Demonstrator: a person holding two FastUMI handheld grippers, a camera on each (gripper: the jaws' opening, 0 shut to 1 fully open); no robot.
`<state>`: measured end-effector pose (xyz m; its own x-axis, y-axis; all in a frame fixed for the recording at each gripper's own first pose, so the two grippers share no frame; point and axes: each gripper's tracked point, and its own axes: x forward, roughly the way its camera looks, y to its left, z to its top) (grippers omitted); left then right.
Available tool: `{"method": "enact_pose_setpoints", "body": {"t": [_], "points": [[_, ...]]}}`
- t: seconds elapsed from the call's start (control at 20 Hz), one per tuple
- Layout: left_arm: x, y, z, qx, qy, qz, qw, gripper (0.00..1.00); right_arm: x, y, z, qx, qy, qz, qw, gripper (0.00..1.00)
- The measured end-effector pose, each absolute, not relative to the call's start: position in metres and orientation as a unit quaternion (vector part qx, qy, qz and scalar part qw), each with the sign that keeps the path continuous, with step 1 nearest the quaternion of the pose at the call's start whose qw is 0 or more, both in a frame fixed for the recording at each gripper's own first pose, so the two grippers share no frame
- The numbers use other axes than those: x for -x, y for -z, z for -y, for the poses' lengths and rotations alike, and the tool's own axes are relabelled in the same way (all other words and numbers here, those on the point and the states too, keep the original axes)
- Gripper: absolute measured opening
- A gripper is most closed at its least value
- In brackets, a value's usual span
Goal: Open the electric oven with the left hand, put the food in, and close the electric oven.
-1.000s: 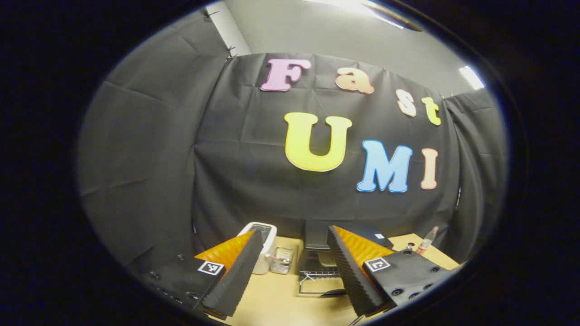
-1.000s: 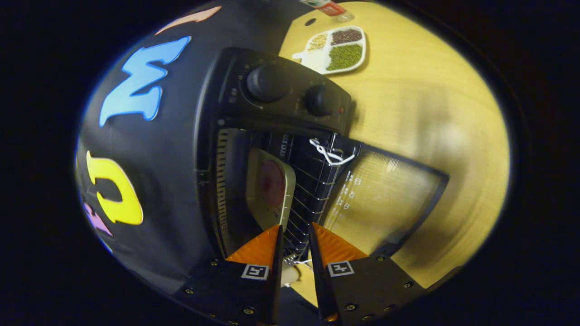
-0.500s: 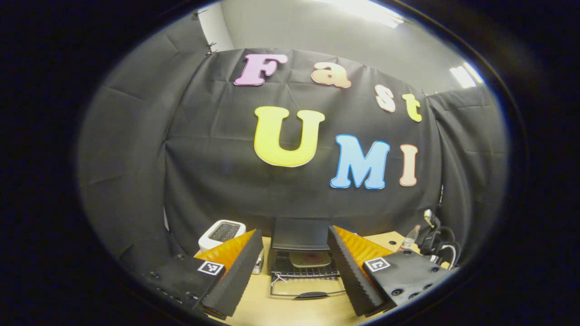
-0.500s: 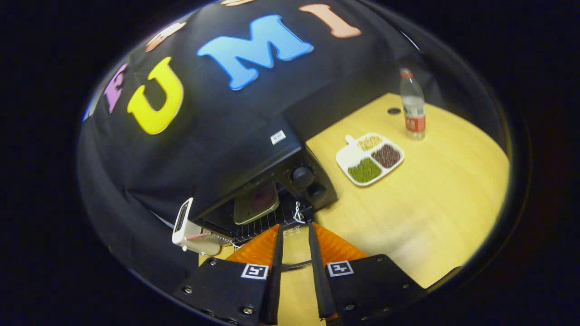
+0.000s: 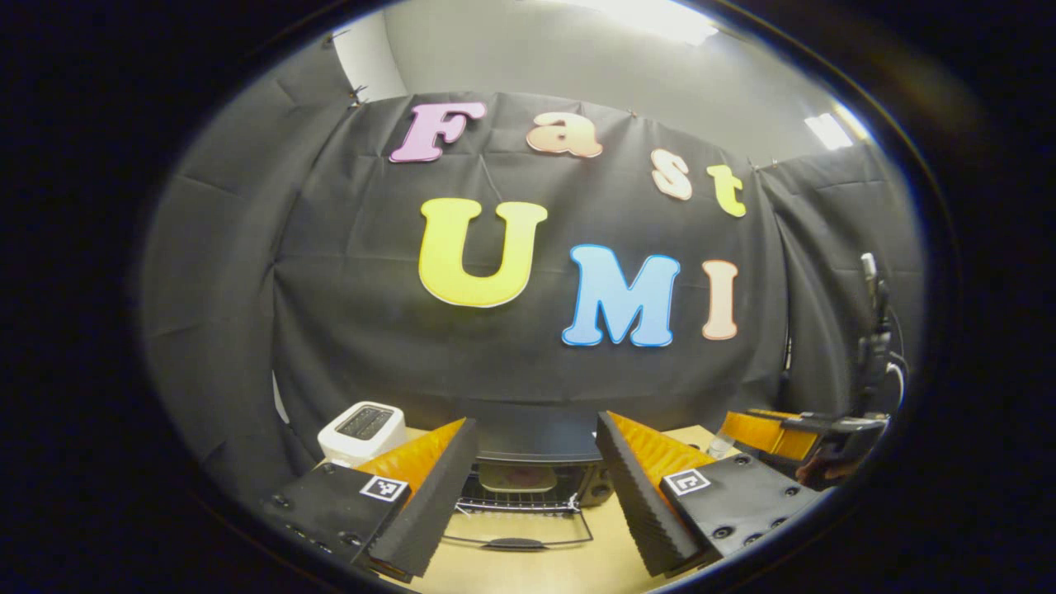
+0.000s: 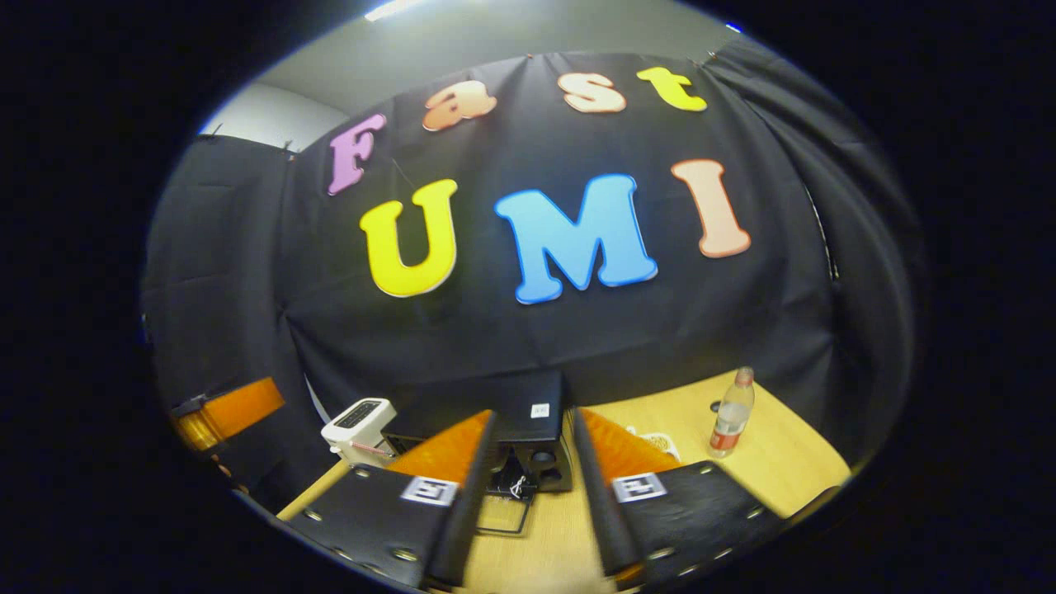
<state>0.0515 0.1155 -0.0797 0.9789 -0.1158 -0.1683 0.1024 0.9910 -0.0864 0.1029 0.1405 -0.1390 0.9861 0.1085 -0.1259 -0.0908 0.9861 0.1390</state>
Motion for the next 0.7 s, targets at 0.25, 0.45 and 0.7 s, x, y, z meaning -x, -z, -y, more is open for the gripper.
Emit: {"method": "enact_pose_setpoints", "body": {"t": [0.25,0.45,0.7], "points": [[-0.062,0.102,-0.096,0.041,0.056,-0.119,0.990,0.97,-0.092,0.113,-0.114,-0.066,-0.040,-0.036,0.996,1.00],[-0.067,0.145,-0.087,0.040,0.059,-0.184,0.980,1.00,-0.095,0.114,-0.094,-0.071,-0.029,-0.034,0.996,1.00],[-0.063,0.223,-0.080,0.037,0.062,-0.296,0.952,0.95,-0.096,0.121,-0.074,-0.083,-0.011,-0.046,0.995,1.00]]}}
